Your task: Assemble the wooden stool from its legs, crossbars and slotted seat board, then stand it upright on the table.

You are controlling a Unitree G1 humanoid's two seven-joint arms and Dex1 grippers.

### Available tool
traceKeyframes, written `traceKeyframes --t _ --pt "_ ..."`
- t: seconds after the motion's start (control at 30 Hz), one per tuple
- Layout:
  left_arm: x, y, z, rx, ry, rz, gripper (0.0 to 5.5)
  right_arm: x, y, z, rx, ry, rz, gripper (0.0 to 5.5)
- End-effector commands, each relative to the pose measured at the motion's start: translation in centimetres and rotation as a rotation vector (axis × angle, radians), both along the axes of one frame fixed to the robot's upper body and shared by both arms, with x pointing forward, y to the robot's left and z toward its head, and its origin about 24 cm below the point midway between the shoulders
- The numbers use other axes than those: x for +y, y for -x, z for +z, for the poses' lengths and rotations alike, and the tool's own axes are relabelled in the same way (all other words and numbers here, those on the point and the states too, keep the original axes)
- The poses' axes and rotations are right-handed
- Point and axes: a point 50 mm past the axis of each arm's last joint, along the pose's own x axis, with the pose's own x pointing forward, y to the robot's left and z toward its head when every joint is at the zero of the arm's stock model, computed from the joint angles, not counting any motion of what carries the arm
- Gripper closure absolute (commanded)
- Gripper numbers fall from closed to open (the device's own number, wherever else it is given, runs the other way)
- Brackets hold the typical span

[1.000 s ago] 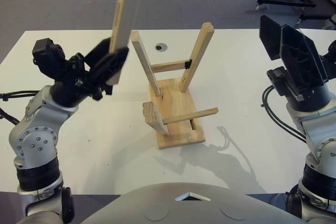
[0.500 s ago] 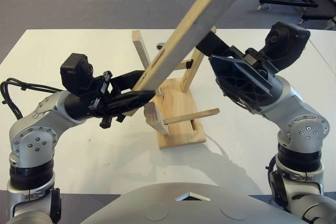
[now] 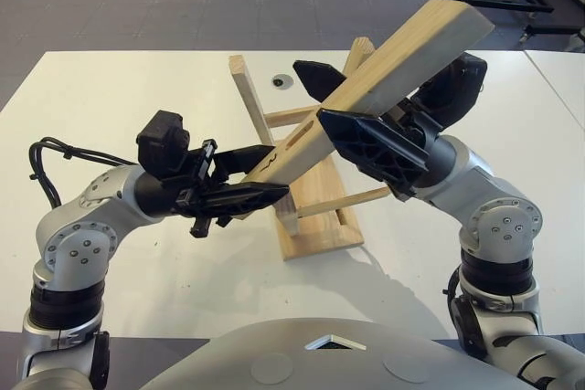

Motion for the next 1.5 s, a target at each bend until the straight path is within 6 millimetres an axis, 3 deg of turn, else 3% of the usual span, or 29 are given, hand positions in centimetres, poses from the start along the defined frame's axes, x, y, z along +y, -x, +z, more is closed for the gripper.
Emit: traceKeyframes --t 0.03,0.5,0.93,0.97,1.3,1.5 --pt "-0.3 -0.1 -0.1 -0.013 0.000 0.011 3.45 0.2 0.4 -0.2 -0.005 0.026 0.023 0.66" --pt "0.3 -0.7 -0.5 -0.034 -0.017 0.061 3.45 0.2 0.6 0.1 -0.024 0.016 0.046 3.11" --pt "-0.3 -1.4 -1.0 -0.035 -0.063 0.110 3.45 0.2 0.4 0.2 -0.037 0.005 0.031 3.18" --pt "-0.3 -1.5 -1.0 -0.036 -0.063 0.113 3.09 0.2 0.3 0.2 -0.039 0.005 0.029 3.18" --pt "0.2 -2.5 -0.4 -0.032 -0.041 0.191 1.64 -1.0 0.0 0.1 -0.095 0.060 -0.044 3.35" --pt "0.6 -2.5 -0.3 -0.012 -0.028 0.224 1.62 -3.7 -0.5 1.1 -0.173 0.128 -0.163 3.40"
